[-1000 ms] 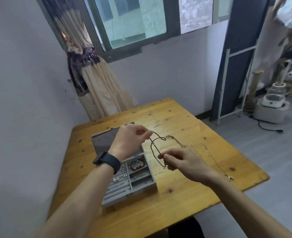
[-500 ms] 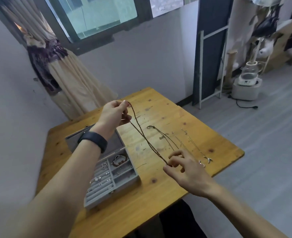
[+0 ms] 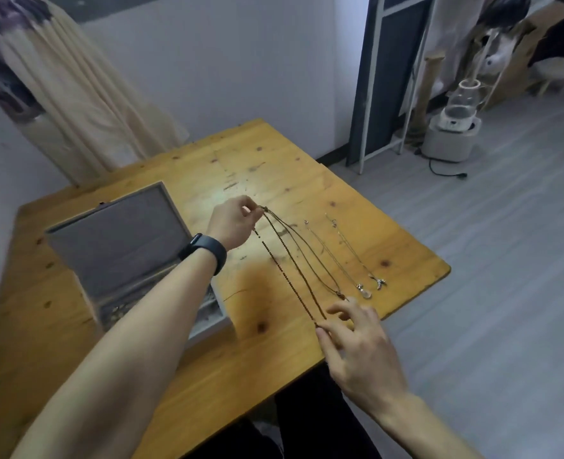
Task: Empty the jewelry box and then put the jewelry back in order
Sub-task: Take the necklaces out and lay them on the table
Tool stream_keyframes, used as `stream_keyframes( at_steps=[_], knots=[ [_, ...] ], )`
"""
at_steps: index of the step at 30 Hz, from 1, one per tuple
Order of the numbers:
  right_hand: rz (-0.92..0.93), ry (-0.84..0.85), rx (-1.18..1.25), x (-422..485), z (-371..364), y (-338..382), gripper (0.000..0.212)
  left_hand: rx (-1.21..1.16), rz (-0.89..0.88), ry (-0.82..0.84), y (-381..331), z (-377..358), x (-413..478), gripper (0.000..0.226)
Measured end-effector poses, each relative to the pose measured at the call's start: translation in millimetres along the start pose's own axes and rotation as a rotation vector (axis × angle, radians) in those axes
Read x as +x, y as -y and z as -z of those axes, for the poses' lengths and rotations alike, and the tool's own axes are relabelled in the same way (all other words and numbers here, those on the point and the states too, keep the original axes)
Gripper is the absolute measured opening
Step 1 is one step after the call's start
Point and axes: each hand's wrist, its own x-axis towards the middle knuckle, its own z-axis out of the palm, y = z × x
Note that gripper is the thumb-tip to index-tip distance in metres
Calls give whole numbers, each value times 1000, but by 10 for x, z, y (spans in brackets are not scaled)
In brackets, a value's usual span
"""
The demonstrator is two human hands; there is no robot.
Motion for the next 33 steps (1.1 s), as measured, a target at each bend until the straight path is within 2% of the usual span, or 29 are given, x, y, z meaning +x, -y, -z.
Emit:
stream_keyframes(
  at_steps=[6, 9, 26, 33],
  knots=[
    [54, -2, -127, 68, -91, -102, 15, 214, 62, -69, 270, -455, 192, 17],
    [72, -18, -142, 52, -96, -134, 17, 245, 25, -92, 298, -506, 250, 17],
    [132, -42, -208, 33, -161, -153, 29, 48, 105, -150, 295, -569, 205, 18],
    [114, -5, -218, 41, -141, -124, 31, -8, 53, -139, 256, -434, -11, 12]
  ],
)
